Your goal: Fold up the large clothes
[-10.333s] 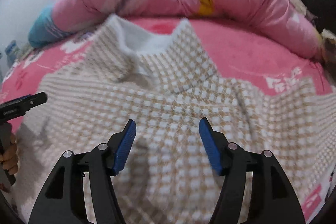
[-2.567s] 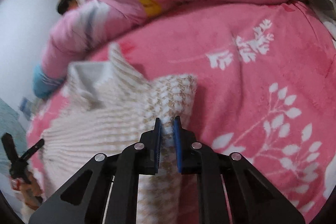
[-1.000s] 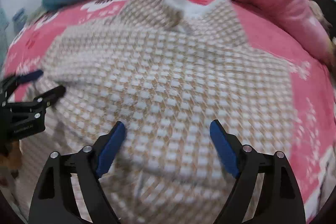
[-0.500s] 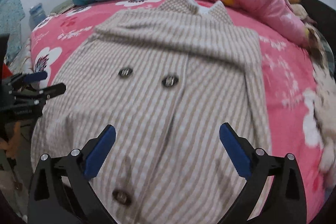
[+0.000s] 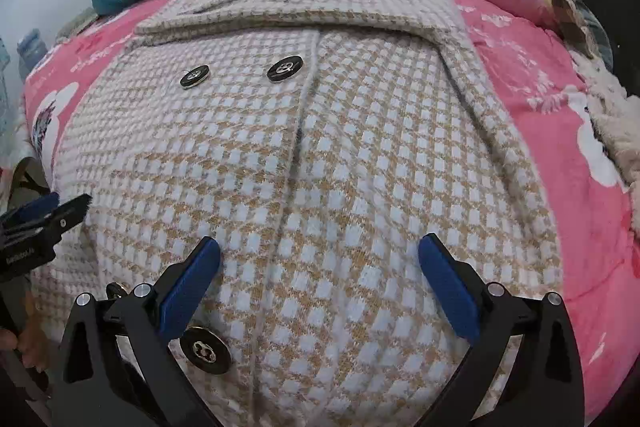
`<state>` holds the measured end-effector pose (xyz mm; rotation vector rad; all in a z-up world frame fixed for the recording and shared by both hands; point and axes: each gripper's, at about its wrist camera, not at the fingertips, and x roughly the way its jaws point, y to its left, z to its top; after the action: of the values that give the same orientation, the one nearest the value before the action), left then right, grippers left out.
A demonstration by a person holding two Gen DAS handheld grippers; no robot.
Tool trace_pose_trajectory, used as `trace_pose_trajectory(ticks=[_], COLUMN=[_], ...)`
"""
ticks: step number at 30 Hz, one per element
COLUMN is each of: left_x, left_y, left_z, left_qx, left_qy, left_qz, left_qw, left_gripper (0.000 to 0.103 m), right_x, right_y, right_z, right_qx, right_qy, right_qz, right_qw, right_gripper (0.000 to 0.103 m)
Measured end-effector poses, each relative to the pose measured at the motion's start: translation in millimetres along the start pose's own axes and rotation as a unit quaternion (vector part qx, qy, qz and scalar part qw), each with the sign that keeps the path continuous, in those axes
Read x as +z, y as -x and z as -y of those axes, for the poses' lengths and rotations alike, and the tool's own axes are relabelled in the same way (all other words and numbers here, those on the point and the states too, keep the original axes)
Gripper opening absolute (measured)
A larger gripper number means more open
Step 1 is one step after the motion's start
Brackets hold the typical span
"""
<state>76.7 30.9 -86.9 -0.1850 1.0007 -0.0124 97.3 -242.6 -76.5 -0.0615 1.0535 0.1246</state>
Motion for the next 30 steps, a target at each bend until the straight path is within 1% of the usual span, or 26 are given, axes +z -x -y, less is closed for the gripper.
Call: trace_pose_trajectory(ticks=[3, 7, 8, 10, 12, 16, 20, 23, 27, 30], left_x=[-9, -19, -21, -26, -29, -38, -57, -68, -84, -97], left_y=[7, 19, 22, 29, 35, 45, 53, 53, 62, 70], left_z=[-5, -9, -9, -13, -16, -24, -30, -34, -42, -51], left_qx=[0.001, 0.002, 0.004, 0.024, 0.031, 0.025, 0.026, 0.025, 0.007, -0.025], left_qy=[-0.001, -0.005, -0.005, -0.009, -0.011, -0.004, -0.017, -0.024, -0.03, -0.026], left_qz=[0.004, 0.01, 0.012, 0.02, 0.027, 0.034, 0.055, 0.054, 0.068, 0.08], left_qw=[1.0, 0.9999, 0.9999, 0.9995, 0.9991, 0.9991, 0.998, 0.9979, 0.9972, 0.9962], left_gripper=[0.095, 0.095, 0.095, 0.095, 0.095, 0.095, 0.095, 0.095, 0.095, 0.095], right_x=[-2, -4, -5, -6, -5, -3, 0, -1, 0, 1], right_y=[0, 1, 2, 3, 1, 0, -2, -2, -2, -3], right_z=[2, 0, -1, -1, -1, -3, -4, -5, -5, -5], right_qx=[0.004, -0.006, -0.008, -0.01, -0.01, -0.015, -0.018, -0.018, -0.02, -0.02], right_qy=[-0.008, -0.009, -0.009, -0.01, -0.01, -0.009, -0.008, -0.008, -0.008, -0.008], right_qz=[0.003, 0.012, 0.013, 0.013, 0.011, 0.007, 0.003, 0.004, -0.003, -0.005], right_qw=[1.0, 1.0, 1.0, 1.0, 1.0, 1.0, 1.0, 1.0, 1.0, 1.0], right_gripper=[0.097, 0.097, 0.097, 0.097, 0.097, 0.097, 0.097, 0.097, 0.097, 0.097])
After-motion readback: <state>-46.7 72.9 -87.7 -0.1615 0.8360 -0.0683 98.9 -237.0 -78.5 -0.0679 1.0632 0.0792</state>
